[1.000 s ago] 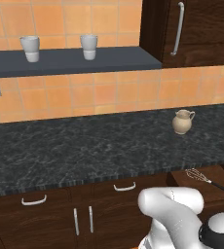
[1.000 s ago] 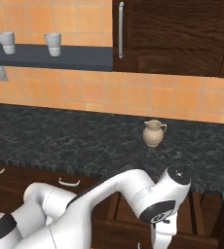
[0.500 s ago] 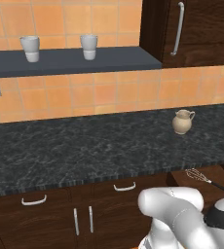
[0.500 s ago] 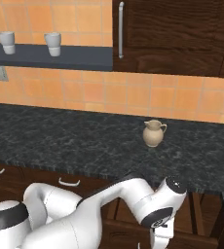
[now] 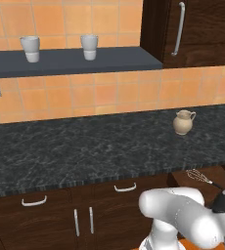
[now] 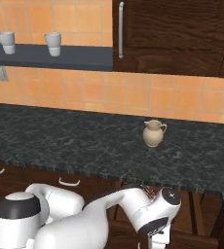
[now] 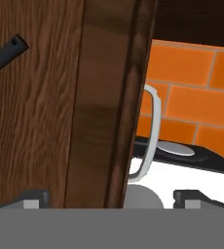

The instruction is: Pick the whisk from the drawer and place it on the counter.

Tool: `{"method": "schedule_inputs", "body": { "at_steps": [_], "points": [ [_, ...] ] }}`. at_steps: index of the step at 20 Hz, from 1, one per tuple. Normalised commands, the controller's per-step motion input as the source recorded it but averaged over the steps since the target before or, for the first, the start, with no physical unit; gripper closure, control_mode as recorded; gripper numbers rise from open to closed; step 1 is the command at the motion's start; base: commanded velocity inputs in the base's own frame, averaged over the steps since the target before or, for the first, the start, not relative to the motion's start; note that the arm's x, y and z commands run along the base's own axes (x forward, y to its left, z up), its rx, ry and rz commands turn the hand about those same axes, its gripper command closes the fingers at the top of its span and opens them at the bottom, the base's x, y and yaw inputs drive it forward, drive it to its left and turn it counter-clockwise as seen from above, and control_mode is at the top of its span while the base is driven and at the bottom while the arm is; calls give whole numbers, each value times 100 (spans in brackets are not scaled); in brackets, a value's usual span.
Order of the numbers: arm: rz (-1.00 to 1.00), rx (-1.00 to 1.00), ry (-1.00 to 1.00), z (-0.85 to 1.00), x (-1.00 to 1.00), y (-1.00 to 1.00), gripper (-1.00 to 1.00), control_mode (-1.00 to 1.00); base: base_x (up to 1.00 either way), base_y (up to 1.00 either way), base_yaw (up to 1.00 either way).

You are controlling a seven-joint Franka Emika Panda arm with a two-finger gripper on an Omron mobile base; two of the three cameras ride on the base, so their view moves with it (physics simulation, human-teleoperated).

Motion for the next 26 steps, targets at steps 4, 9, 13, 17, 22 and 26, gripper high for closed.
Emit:
{"method": "schedule_inputs", "body": {
  "at_steps": [4,9,13,17,22,26],
  "points": [
    [0,0,-6,-40,11,0,-100,-100,0,0,0],
    [-1,1,6,-17,-20,-4,-100,-100,0,0,0],
    [-9,0,13,-3,-96,-31,-100,-100,0,0,0],
    [-13,6,5,0,-100,-52,-100,-100,0,0,0],
    [-17,8,4,18,-94,-37,-100,-100,0,0,0],
    [-33,6,3,100,-7,0,-100,-100,0,0,0]
  ]
}}
